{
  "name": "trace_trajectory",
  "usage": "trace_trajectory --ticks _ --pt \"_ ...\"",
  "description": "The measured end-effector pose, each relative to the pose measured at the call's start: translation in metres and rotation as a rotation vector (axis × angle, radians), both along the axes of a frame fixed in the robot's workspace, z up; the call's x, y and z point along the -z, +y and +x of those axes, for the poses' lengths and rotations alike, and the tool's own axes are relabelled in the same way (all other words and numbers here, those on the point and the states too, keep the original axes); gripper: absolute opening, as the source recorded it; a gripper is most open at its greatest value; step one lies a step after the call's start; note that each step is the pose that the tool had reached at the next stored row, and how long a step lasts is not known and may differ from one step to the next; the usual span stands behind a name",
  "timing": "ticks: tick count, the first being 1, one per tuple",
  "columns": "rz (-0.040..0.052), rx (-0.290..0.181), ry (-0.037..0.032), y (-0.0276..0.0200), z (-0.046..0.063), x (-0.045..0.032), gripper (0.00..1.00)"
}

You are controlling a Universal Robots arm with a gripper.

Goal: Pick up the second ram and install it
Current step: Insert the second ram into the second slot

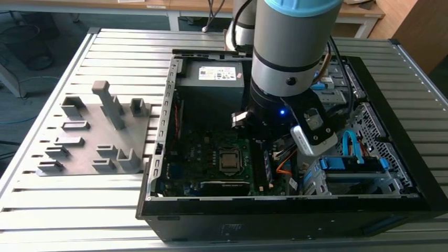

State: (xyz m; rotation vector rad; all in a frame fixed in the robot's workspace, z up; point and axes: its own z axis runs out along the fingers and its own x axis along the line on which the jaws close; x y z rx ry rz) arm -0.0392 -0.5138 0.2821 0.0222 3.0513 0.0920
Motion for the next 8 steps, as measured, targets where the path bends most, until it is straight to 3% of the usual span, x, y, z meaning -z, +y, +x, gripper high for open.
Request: trace_trajectory --ticks 8 --pt "-0.0001 -0.028 0.0 0.0 -0.0001 0.0006 0.13"
